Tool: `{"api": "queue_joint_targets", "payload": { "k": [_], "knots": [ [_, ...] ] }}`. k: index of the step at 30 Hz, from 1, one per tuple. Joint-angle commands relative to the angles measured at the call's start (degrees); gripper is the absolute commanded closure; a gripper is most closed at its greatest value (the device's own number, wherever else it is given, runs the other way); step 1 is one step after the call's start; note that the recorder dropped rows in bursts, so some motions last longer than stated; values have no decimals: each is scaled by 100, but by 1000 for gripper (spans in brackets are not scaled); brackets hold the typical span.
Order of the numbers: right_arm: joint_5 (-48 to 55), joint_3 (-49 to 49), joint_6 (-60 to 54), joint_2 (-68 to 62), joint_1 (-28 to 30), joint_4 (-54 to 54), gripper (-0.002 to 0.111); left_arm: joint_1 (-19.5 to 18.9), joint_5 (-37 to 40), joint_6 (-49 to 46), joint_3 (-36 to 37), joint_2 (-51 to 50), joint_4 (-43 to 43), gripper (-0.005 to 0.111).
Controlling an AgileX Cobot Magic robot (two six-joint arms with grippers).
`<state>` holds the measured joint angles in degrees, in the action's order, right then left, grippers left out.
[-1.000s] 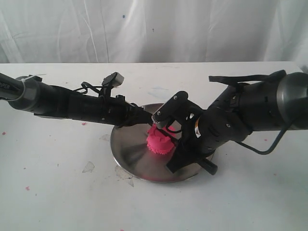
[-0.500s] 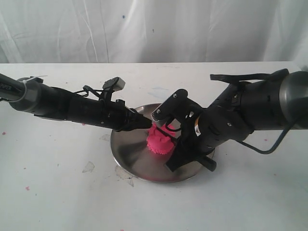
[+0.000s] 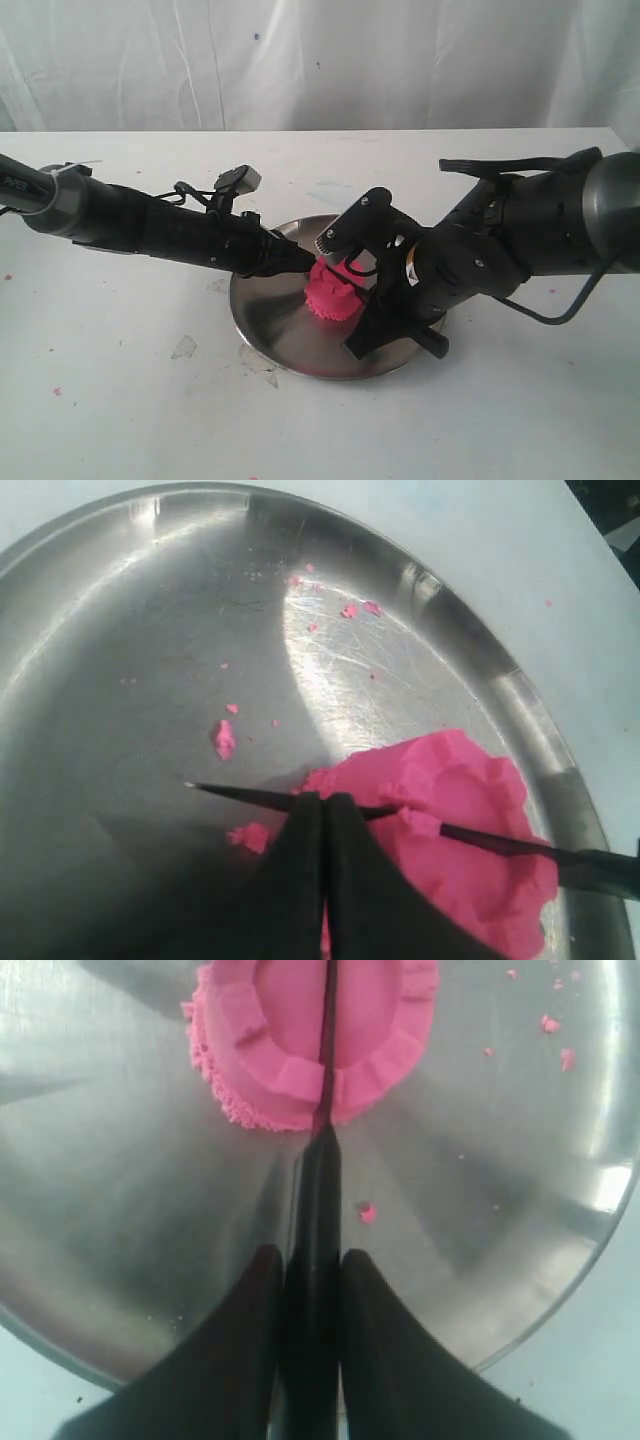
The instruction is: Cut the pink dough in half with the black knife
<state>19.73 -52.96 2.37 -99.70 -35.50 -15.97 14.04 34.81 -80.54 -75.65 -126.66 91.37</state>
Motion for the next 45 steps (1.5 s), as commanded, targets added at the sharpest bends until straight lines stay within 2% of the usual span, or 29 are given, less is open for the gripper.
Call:
{"api": "queue_joint_targets", "payload": {
  "k": [1,22,27,31,40,45],
  "knots": [
    [17,42,-66,-167,-9,-10,108,34,112,23,20,-52,-68,107],
    [36,31,-82,-107,-9,-10,108,21,96,23,20,-32,-206,107],
    [36,31,-82,-140,-9,-10,108,-296,95,386,20,301,-470,107],
    [36,31,-82,-140,-9,-10,108,-406,143,389,20,446,-420,107],
    [47,31,-106,-141,-9,-10,108,-266,144,43,20,423,-8,107],
    [47,31,-106,-141,-9,-10,108,-106,-178,-217,20,387,164,107]
  ]
}}
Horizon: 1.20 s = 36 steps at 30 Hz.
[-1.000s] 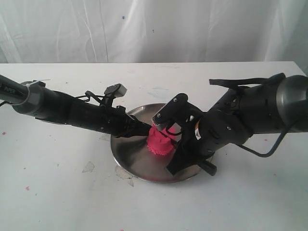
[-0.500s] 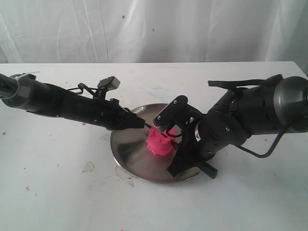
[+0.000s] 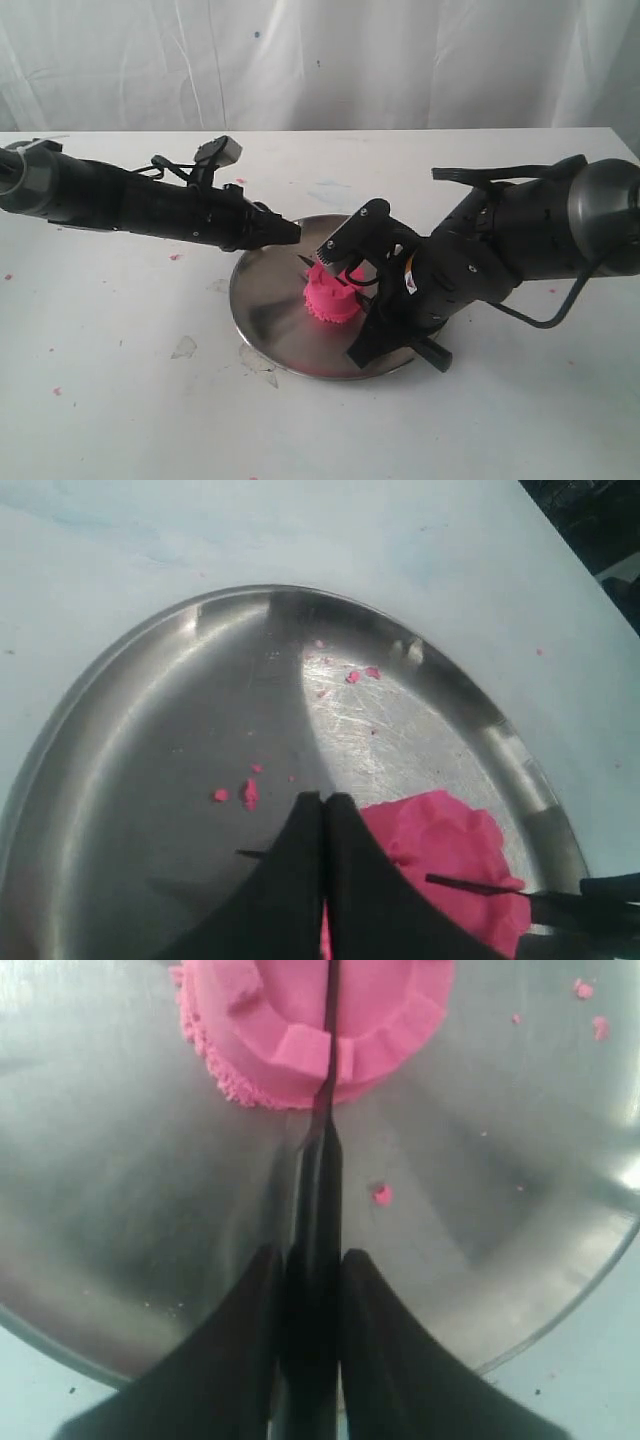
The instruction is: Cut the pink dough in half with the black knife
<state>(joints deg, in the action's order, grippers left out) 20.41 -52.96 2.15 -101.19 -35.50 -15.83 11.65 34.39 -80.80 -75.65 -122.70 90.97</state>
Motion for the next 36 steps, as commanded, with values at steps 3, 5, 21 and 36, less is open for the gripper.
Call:
{"api": "queue_joint_targets", "payload": {
  "k": [3,5,21,36],
  "knots": [
    [-33,31,-84,8,-9,-24,108,178,-152,-191,20,-189,192,107],
    [-33,31,-84,8,-9,-24,108,178,-78,-191,20,-335,192,107],
    [-44,31,-107,8,-9,-40,108,166,-102,-160,-71,63,325,107],
    [-18,31,-107,8,-9,-40,108,465,-171,-168,-115,-699,281,107]
  ]
}}
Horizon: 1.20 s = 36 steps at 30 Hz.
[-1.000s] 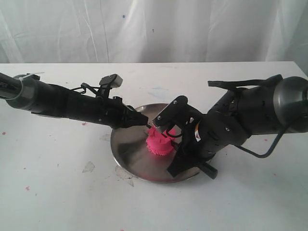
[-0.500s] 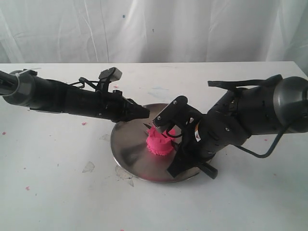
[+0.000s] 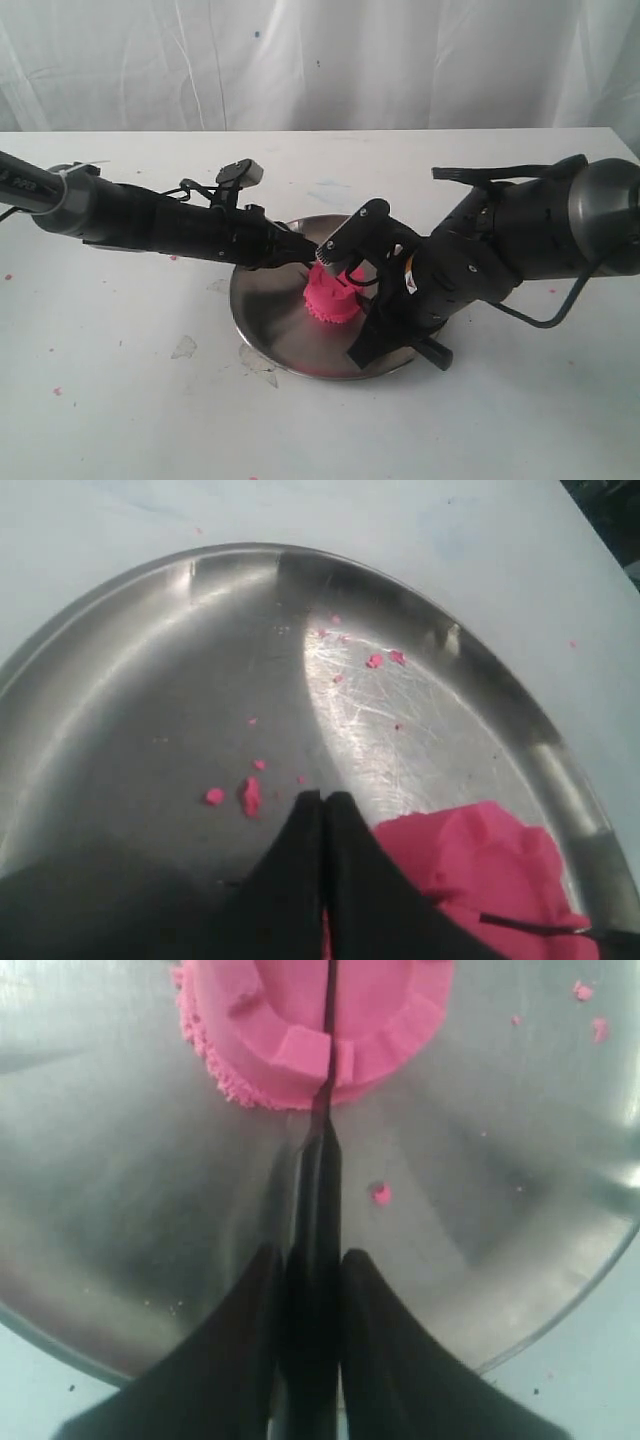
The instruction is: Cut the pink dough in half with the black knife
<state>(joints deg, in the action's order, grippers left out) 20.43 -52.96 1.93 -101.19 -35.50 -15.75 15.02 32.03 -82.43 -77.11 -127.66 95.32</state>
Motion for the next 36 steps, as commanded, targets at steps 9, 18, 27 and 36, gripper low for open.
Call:
{"api": "queue_joint_targets", "payload": {
  "k": [9,18,27,36],
  "knots": [
    [-80,31,-85,32,-9,-30,108,128,74,-6,31,-202,-226,107],
    [-93,31,-85,-348,-9,48,108,128,90,17,31,-202,-283,107],
    [-120,20,-85,14,-9,48,108,128,78,17,41,-202,-458,107],
    [-122,20,-85,-50,-9,90,108,143,69,319,41,-400,-749,107]
  ]
}}
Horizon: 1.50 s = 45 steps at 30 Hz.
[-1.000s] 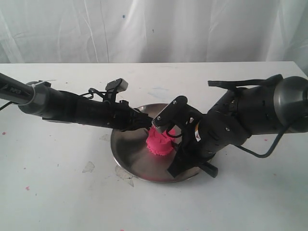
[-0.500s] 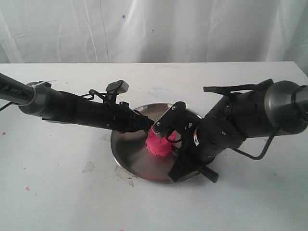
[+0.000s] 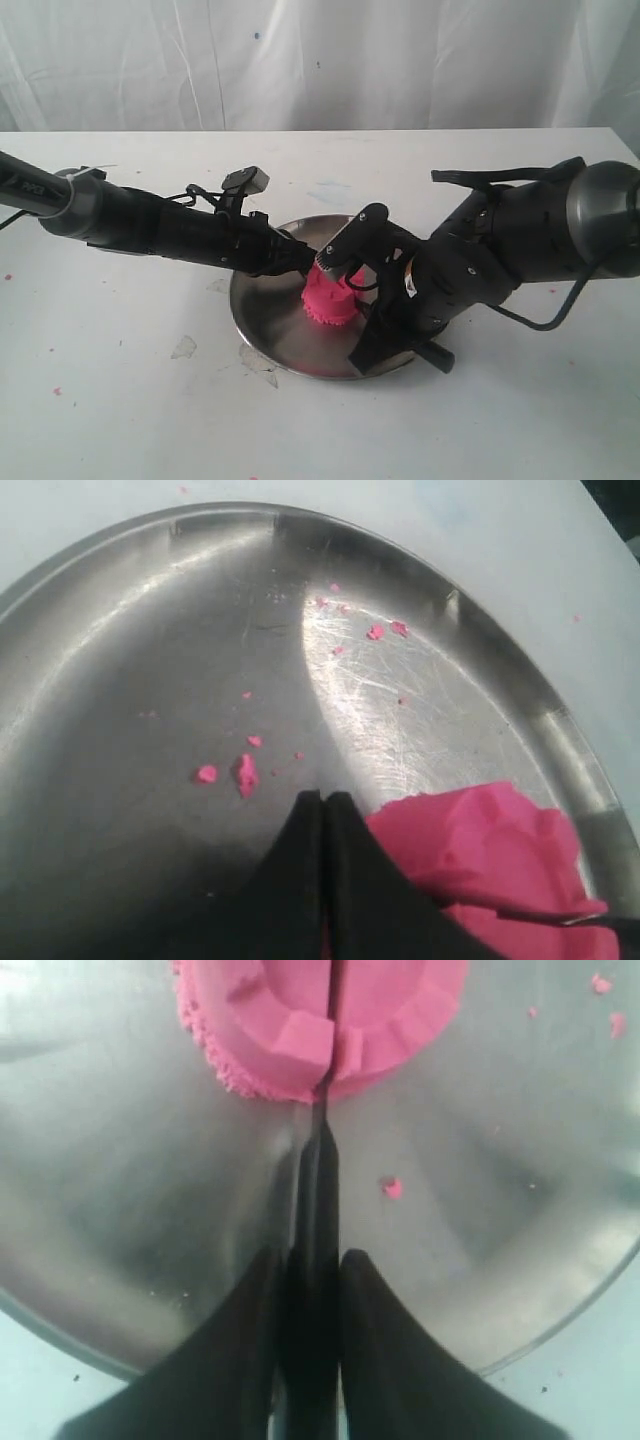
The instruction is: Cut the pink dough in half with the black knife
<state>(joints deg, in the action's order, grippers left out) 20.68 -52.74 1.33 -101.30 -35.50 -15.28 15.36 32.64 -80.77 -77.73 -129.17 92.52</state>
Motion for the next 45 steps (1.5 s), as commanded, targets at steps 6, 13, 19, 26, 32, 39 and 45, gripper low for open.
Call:
{"api": "queue_joint_targets", "payload": {
  "k": [6,13,19,26,32,39,45],
  "knots": [
    [-130,-2,-25,-179,-9,92,108,-73,-2,141,92,77,-429,107],
    [-146,-2,-25,-307,-9,133,108,-329,65,141,92,579,-590,107],
    [104,-2,-25,-307,-9,157,108,-329,65,141,92,808,-651,107],
    [436,-2,0,-154,-9,160,108,-329,178,151,92,857,-709,107],
    [869,-2,-11,-71,-9,195,108,-329,191,293,92,857,-893,107],
    [1111,-2,-133,-38,-9,326,108,-329,228,305,92,857,-892,107],
    [1137,-2,-211,11,-9,495,108,-329,299,305,92,857,-916,107]
  ]
}}
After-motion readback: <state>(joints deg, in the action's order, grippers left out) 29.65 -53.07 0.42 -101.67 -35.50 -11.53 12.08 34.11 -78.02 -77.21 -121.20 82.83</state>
